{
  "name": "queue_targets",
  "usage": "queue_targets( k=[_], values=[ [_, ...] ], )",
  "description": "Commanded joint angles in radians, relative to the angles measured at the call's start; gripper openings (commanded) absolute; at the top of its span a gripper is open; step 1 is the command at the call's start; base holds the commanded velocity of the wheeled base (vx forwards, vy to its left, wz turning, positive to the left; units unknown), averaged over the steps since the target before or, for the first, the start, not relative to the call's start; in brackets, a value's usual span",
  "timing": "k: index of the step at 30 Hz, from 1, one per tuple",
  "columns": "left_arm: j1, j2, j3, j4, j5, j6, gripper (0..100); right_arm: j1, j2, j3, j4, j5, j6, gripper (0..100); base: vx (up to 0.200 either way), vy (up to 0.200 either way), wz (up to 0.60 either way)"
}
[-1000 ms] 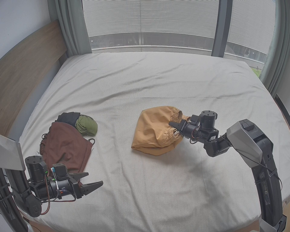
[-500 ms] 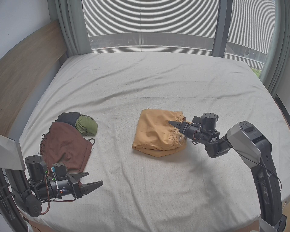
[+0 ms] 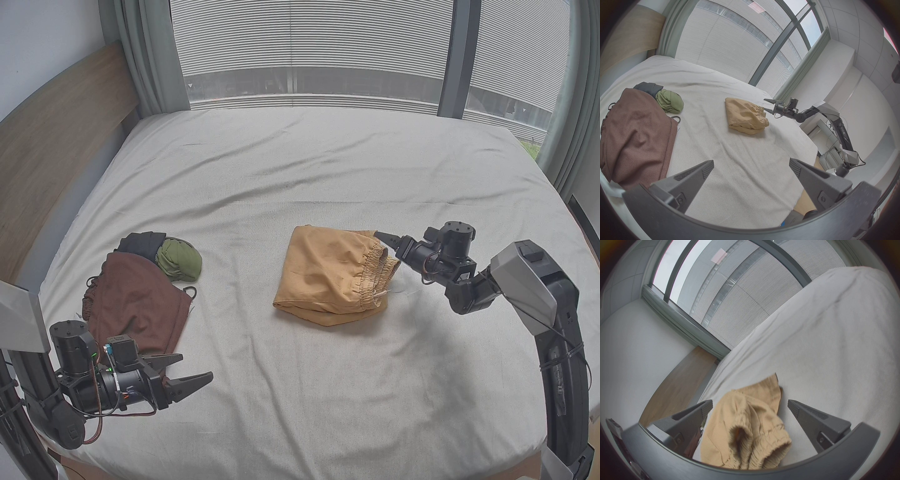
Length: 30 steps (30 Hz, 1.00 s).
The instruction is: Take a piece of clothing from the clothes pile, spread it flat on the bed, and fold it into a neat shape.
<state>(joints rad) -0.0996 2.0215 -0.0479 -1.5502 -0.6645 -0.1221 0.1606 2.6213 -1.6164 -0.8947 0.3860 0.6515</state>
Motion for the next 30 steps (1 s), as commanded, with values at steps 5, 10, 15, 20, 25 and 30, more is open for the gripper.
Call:
queue_targets(
  k=[5,10,15,20,25,30],
  values=[
    [0.0,-0.004,-0.003,-0.001,0.0,-0.016,100,0.069,-0.205,0.092,-0.053,-0.021,0.005,100,0.0,0.0,0.0],
    [0.0,-0.003,-0.004,-0.001,0.0,-0.016,100,0.181,-0.25,0.225,-0.096,-0.022,-0.001,100,0.0,0.0,0.0],
    [0.001,-0.003,-0.004,-0.001,0.0,-0.016,100,0.194,-0.179,0.247,-0.102,-0.024,-0.03,100,0.0,0.0,0.0],
    [0.009,-0.001,-0.007,-0.001,0.0,-0.017,100,0.18,-0.063,0.245,-0.138,-0.025,-0.052,100,0.0,0.0,0.0],
    [0.012,-0.004,-0.007,-0.001,0.0,-0.017,100,0.146,-0.015,0.236,-0.141,-0.025,-0.053,100,0.0,0.0,0.0],
    [0.012,-0.004,-0.003,-0.001,0.0,-0.017,100,0.128,-0.001,0.24,-0.158,-0.03,-0.053,100,0.0,0.0,0.0]
  ],
)
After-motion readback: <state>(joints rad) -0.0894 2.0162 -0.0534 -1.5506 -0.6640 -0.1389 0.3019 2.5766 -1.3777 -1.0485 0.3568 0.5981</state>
